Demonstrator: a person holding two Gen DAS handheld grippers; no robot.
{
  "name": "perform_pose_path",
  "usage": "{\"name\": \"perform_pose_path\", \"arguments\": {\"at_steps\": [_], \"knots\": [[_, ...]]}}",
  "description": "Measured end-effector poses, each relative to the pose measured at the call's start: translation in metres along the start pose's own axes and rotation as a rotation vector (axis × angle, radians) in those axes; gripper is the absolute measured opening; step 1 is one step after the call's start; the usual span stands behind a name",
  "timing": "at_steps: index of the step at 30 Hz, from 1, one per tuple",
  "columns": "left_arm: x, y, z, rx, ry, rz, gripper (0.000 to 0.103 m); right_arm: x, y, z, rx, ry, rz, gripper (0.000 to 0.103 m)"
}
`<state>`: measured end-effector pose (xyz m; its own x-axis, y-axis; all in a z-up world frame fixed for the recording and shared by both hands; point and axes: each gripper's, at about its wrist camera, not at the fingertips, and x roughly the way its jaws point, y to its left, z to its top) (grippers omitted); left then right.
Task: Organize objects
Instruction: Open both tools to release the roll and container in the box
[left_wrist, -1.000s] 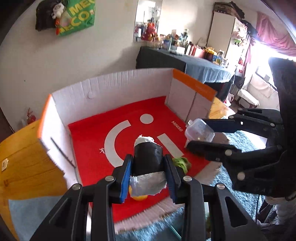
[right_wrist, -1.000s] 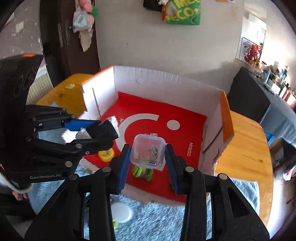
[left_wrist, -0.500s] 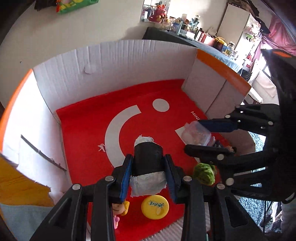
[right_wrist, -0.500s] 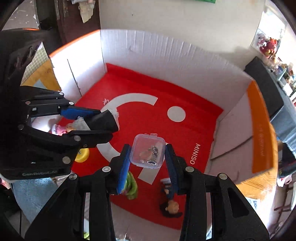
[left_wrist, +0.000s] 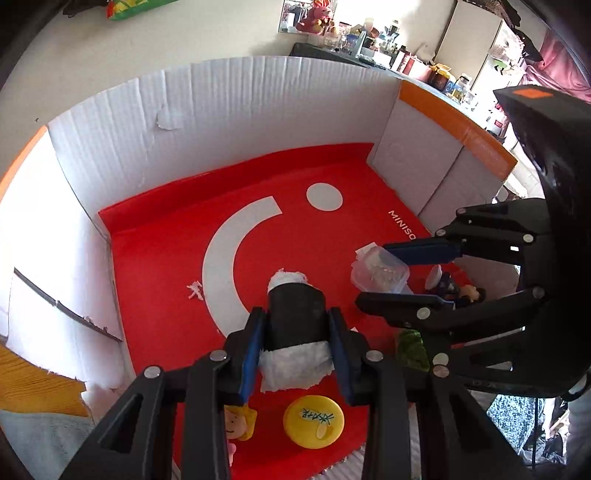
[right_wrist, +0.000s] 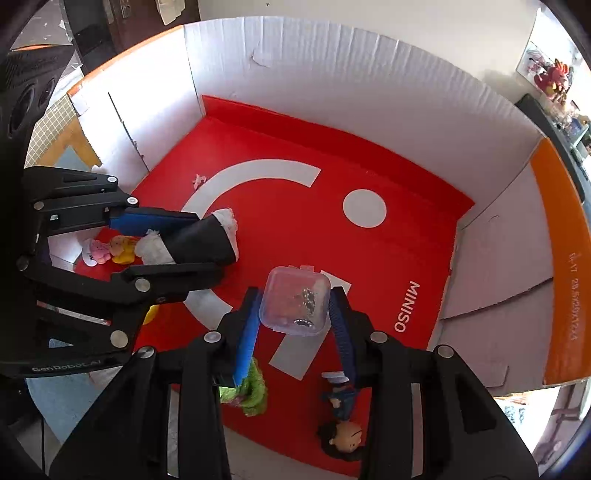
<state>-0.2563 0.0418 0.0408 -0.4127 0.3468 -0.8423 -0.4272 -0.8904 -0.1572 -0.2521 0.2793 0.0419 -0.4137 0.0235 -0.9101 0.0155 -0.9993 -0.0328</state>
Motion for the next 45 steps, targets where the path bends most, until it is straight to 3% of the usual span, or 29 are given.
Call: {"name": "perform_pose_path", "arguments": {"at_steps": [45], "knots": [[-0.001, 0.002, 0.004, 0.008, -0.017, 0.014, 0.037, -0.034, 0.002, -0.04, 0.007, -0.001, -0.001, 0.039]]}}
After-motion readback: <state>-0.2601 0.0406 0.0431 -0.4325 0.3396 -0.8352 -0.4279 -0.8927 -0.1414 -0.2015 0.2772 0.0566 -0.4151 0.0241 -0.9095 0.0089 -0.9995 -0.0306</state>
